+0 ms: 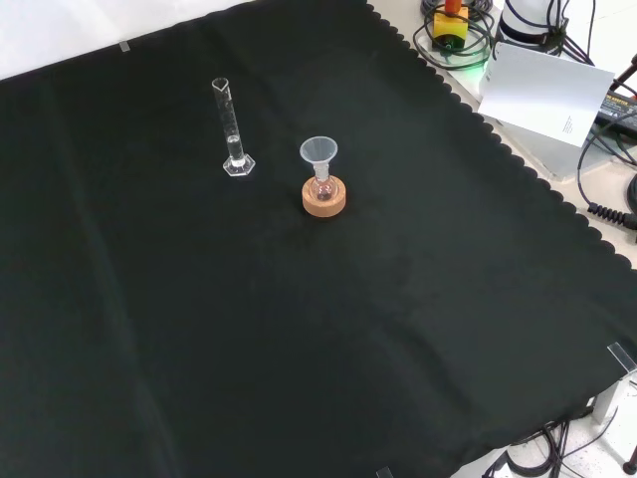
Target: Pick up the graduated cylinder.
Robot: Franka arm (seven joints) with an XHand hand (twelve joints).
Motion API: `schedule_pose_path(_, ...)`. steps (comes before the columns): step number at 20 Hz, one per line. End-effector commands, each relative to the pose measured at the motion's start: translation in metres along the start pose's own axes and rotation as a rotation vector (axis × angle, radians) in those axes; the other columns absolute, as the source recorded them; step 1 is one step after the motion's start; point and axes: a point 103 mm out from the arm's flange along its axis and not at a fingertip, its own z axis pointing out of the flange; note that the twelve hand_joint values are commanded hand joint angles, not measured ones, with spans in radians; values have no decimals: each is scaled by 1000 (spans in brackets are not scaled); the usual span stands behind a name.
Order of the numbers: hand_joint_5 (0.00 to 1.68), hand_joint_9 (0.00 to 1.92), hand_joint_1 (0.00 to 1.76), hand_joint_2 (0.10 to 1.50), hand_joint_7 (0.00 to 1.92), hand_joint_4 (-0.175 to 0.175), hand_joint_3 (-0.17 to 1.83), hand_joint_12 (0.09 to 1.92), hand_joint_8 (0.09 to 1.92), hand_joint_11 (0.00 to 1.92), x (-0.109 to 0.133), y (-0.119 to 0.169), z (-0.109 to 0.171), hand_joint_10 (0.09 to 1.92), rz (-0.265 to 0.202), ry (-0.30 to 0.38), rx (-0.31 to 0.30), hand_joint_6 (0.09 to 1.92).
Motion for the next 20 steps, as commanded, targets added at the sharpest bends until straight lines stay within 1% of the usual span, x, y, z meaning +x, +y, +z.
schedule_pose_path(1, 300, 246, 0, 1247, 52, 24, 365, 1347, 485, 109, 15, 3, 15, 599, 35, -22, 25, 87)
schedule_pose_path(6, 304, 248, 0, 1249, 58, 22, 359, 1346, 486, 114, -1, 14, 37, 599, 92, -1, 50, 87)
schedule_pose_path(9, 306, 250, 1, 1251, 61, 21, 353, 1345, 486, 116, -16, 26, 50, 598, 101, 13, 44, 87)
schedule_pose_path(11, 308, 255, 3, 1252, 67, 19, 350, 1345, 487, 116, -27, 39, 62, 599, 109, 29, 56, 87)
schedule_pose_path(15, 315, 262, 15, 1253, 75, 16, 338, 1344, 488, 118, -50, 67, 83, 599, 107, 63, 57, 87)
schedule_pose_path(20, 318, 267, 27, 1252, 86, 15, 327, 1344, 490, 120, -79, 105, 106, 598, 89, 105, 61, 87)
